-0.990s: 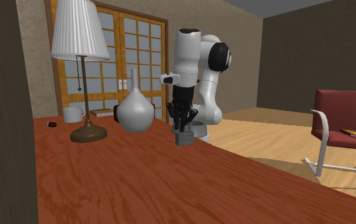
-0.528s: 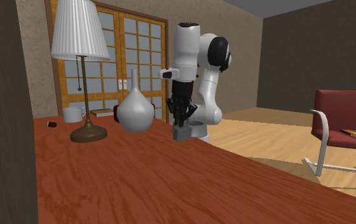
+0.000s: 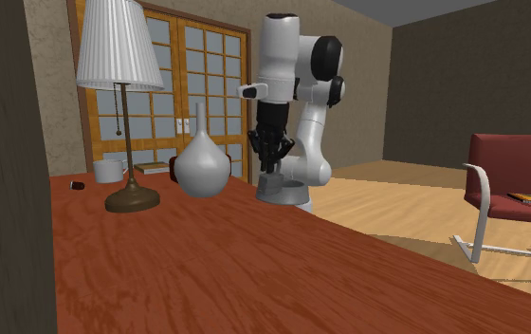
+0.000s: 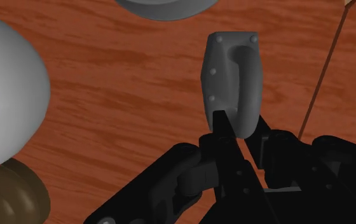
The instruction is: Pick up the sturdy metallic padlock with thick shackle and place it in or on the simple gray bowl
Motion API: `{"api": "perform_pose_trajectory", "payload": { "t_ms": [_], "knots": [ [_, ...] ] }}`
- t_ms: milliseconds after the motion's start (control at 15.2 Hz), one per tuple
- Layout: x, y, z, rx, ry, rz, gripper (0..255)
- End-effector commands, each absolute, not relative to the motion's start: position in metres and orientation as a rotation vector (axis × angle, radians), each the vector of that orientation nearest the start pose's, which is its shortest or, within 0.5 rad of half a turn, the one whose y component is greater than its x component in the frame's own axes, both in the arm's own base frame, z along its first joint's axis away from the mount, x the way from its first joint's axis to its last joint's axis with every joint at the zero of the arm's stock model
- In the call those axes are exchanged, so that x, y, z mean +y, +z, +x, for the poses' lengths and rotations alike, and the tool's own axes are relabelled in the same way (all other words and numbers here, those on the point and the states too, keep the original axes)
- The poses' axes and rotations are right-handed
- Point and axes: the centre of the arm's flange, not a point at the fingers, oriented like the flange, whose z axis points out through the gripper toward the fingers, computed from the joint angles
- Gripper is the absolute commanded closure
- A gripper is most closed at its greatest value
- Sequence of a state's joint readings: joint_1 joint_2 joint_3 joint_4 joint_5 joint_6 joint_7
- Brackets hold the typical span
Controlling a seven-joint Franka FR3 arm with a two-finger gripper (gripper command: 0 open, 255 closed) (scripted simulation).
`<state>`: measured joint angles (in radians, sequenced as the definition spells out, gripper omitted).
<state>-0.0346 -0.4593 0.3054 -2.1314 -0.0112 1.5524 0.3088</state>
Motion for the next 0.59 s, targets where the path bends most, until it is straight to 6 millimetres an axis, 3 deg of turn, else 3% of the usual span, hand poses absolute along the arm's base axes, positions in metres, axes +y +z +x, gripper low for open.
{"api": "perform_pose_trajectory", "payload": {
  "t_ms": [0, 528],
  "knots": [
    [0.126, 0.582, 0.385, 0.127, 0.156, -3.312, 255],
    [0.126, 0.624, 0.385, 0.127, 0.156, -3.312, 255]
  ]
}}
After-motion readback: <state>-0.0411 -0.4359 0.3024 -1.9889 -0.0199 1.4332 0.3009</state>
